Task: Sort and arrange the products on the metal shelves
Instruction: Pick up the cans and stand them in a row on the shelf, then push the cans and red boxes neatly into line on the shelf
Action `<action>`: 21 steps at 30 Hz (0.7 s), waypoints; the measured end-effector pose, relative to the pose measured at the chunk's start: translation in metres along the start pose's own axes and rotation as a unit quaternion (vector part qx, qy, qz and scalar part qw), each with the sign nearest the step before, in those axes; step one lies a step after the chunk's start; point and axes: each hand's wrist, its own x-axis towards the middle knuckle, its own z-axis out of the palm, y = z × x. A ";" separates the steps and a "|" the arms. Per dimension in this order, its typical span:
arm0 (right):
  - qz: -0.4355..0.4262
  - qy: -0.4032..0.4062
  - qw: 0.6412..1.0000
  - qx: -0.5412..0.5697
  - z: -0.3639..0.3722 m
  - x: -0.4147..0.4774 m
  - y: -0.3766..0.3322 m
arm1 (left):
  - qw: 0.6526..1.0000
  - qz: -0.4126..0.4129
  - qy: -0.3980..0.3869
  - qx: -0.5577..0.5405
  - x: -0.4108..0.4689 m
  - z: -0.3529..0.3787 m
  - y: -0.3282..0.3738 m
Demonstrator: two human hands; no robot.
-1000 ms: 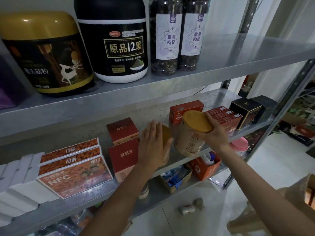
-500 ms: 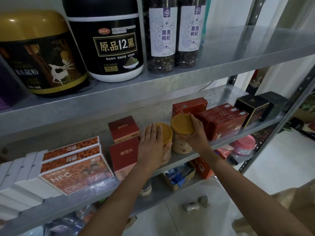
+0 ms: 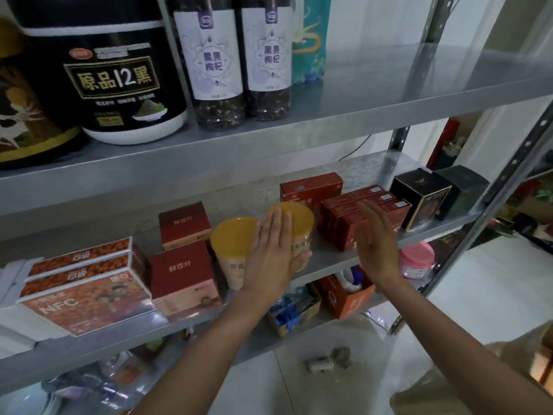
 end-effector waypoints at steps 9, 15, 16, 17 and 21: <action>-0.120 -0.098 0.959 -0.238 -0.025 0.021 0.119 | 0.995 -0.075 0.010 0.058 0.014 0.023 0.051; -0.149 -0.037 0.969 -0.191 -0.030 0.030 0.138 | 0.986 -0.087 0.139 0.010 0.009 0.036 0.085; -0.155 -0.035 0.971 -0.177 -0.031 0.031 0.140 | 0.984 -0.081 0.157 -0.003 0.008 0.041 0.096; -0.161 -0.038 0.972 -0.165 -0.033 0.033 0.141 | 0.983 -0.074 0.163 -0.028 0.009 0.046 0.107; -0.162 -0.074 0.977 -0.114 -0.044 0.038 0.143 | 0.968 -0.077 0.133 -0.197 0.015 0.056 0.133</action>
